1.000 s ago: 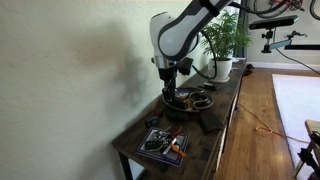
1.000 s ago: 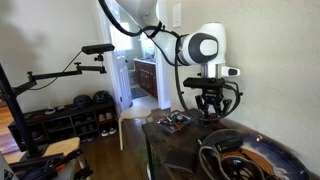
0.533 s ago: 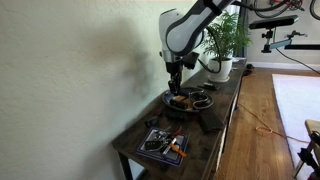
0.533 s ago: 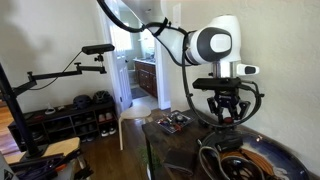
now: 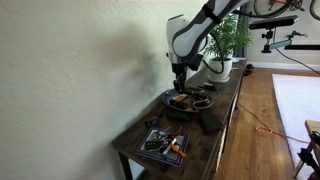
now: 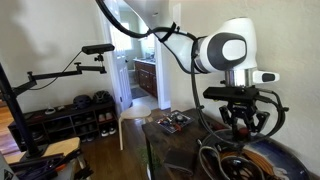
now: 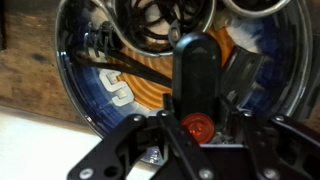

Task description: Take the black object from the desk and put it in the bowl

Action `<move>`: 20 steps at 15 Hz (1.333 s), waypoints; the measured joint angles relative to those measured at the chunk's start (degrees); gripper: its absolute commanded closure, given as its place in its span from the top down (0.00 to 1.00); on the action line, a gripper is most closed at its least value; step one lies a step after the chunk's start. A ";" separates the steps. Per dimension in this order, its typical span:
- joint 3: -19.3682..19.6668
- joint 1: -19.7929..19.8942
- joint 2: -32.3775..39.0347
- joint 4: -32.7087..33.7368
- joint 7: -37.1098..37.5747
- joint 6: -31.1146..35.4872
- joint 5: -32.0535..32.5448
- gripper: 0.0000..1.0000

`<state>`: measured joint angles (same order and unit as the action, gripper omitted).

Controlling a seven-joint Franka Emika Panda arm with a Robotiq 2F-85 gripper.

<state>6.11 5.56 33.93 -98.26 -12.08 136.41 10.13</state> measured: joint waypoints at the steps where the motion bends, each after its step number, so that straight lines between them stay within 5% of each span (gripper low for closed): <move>1: 0.01 0.27 0.67 0.28 0.00 0.72 -0.01 0.19; 14: -0.91 0.67 9.83 9.93 0.00 2.03 -0.32 0.19; 15: -1.14 0.67 10.24 10.34 0.00 2.03 -0.42 0.31; 16: -1.34 0.66 10.55 10.56 0.00 2.03 -0.44 0.69; 20: -1.90 0.64 10.76 10.57 0.00 2.03 -0.49 0.89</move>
<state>4.21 6.20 44.69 -87.69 -12.08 138.44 9.64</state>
